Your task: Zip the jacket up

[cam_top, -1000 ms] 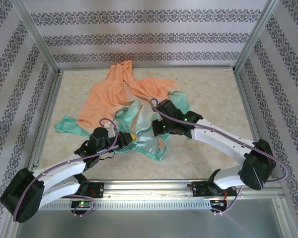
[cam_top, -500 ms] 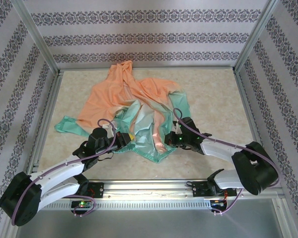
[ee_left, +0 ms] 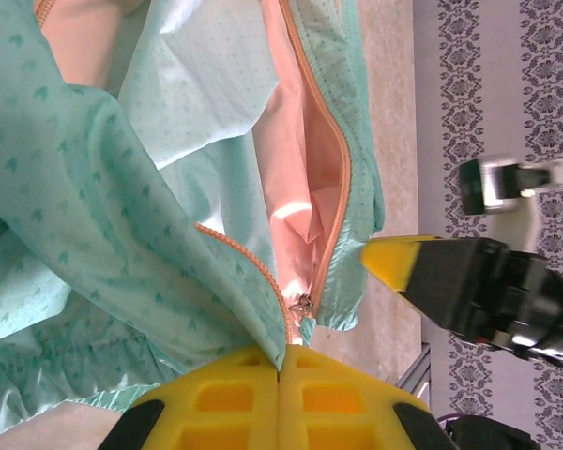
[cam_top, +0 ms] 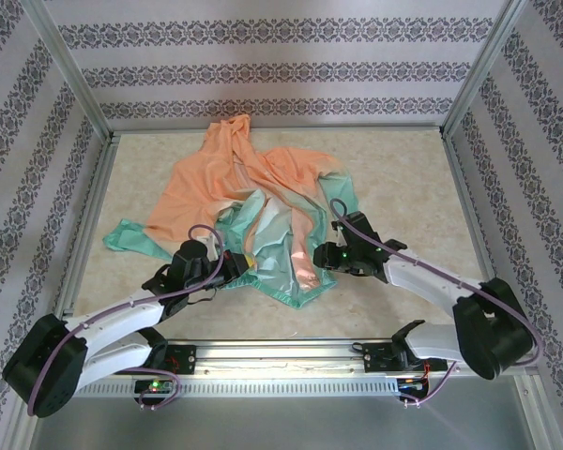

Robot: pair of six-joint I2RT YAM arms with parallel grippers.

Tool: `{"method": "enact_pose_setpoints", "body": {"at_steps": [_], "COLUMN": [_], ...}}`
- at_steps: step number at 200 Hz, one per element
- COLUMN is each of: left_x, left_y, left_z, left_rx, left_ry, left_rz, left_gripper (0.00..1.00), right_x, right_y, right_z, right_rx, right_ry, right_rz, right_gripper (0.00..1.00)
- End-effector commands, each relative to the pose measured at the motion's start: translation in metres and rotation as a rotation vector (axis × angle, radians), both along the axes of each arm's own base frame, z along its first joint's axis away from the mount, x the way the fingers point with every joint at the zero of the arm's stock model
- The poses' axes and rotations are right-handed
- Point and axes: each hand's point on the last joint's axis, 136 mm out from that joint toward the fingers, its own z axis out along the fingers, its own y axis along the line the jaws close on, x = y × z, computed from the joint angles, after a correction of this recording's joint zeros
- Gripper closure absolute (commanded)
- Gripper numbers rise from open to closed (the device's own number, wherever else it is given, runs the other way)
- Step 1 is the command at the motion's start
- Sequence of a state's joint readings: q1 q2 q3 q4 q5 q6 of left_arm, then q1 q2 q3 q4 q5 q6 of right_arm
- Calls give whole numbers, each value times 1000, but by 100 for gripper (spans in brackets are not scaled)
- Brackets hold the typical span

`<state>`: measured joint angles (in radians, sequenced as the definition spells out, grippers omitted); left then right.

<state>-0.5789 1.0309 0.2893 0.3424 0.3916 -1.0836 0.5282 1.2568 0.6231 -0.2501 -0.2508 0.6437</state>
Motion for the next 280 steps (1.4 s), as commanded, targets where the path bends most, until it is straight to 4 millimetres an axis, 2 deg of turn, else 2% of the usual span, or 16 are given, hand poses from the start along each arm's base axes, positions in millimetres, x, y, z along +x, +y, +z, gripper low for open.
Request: {"method": "enact_pose_setpoints", "body": {"at_steps": [1,32,50,83,150,173,210,233,257,280], "left_x": [9,10,10,9,6,6,5,5,5,6], "left_y": [-3,-7,-8,-8,-5,-5,-5,-5,-5,-4], "left_z": [12,11,9,8,7,7,7,8,12,25], "left_rx": [-4,-12,-15,-22,-24,-24,-22,-23,-22,-26], "left_ry": [-42,-38,-33,-29,-29,-30,-36,-37,-55,-117], "left_rz": [-12,-25,-30,-33,-25,-25,-26,-28,-35,-44], "left_gripper": [100,100,100,100,100,100,100,100,100,100], "right_x": [-11,-27,-35,-45,-46,-45,-45,-41,-34,-27], "right_y": [-10,-10,-13,-9,1,1,-1,0,5,15], "right_z": [13,19,13,-3,-30,-37,-46,-39,-16,18], "right_rx": [-129,-274,-363,-464,-532,-547,-565,-554,-516,-448], "right_ry": [-25,-10,29,83,143,157,160,132,48,-68], "right_rz": [57,156,203,289,341,346,347,342,347,372], "right_gripper": [60,59,59,59,58,61,71,86,100,100]}}
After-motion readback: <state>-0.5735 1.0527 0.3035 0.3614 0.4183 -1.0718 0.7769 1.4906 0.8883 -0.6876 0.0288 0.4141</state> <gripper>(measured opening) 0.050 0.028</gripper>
